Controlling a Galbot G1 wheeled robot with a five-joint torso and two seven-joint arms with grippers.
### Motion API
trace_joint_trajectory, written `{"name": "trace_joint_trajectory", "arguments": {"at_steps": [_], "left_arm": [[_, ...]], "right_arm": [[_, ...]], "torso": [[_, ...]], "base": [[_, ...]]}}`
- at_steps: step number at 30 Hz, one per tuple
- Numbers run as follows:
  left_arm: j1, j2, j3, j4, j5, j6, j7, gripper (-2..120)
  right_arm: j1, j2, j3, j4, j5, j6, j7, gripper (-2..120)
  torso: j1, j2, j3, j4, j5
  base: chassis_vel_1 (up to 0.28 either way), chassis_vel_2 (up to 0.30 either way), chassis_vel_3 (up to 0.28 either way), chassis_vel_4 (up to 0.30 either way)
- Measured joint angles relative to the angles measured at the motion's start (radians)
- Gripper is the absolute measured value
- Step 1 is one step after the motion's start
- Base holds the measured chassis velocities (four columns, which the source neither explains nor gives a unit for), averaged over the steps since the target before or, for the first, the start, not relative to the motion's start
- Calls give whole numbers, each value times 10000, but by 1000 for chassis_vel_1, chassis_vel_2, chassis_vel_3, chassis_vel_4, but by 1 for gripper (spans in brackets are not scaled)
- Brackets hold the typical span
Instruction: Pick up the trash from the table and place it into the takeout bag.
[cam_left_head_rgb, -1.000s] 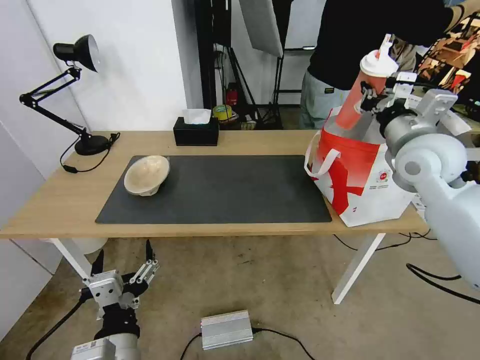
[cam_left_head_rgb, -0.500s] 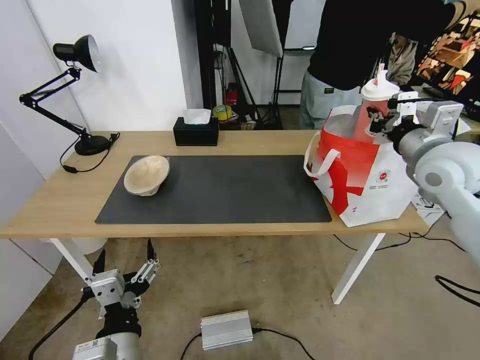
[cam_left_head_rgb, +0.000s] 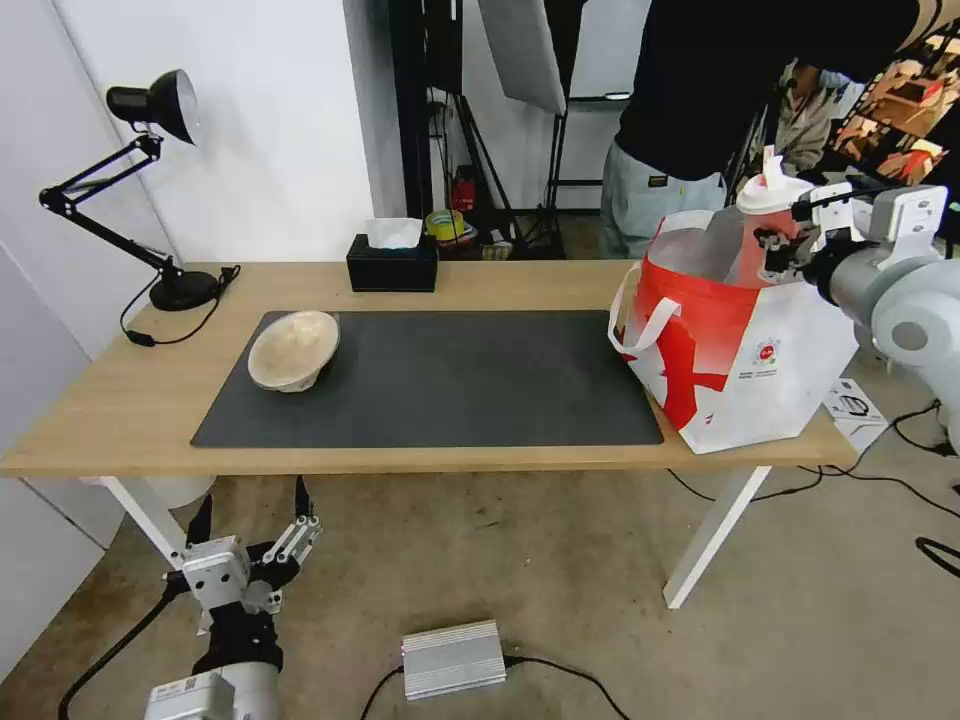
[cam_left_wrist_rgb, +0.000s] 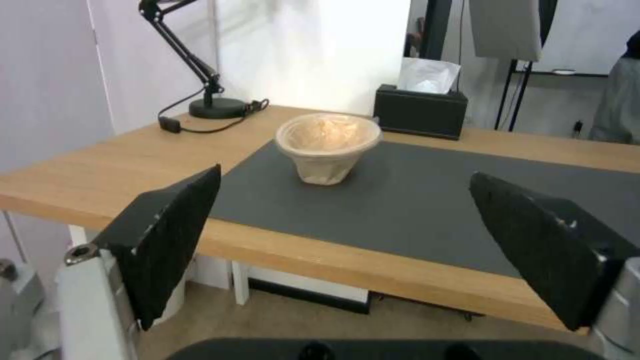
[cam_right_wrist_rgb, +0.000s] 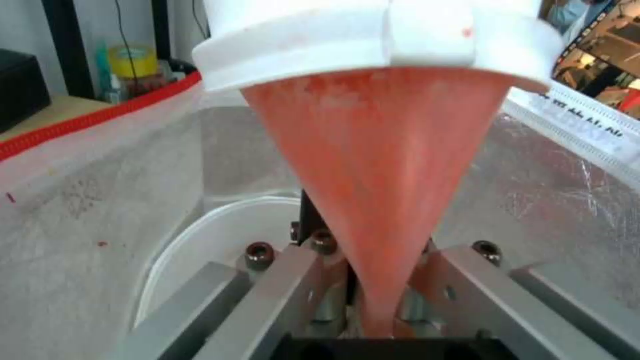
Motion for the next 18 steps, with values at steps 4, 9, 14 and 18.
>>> {"name": "trace_joint_trajectory", "arguments": {"at_steps": [4,9,14,18], "left_arm": [[26,12,0,-4,-2,-5,-2,100],[51,49,-11,-23,-3,-10,-6,100],[64,54,-11,-37,-5,-13,-9,100],[55,52,-9,-41,-6,-16,-10,100]], "right_arm": [[216,-11,-241,-152,1,-95,-157,3],[618,-23,-725,-380,-16,-126,-273,3],[957,30,-1229,-658,-46,-127,-300,3],[1103,26,-1495,-767,-54,-128,-332,3]], "torso": [[0,0,0,0,0],[0,0,0,0,0],[0,0,0,0,0],[0,0,0,0,0]], "base": [[0,0,0,0],[0,0,0,0],[0,0,0,0],[0,0,0,0]]}}
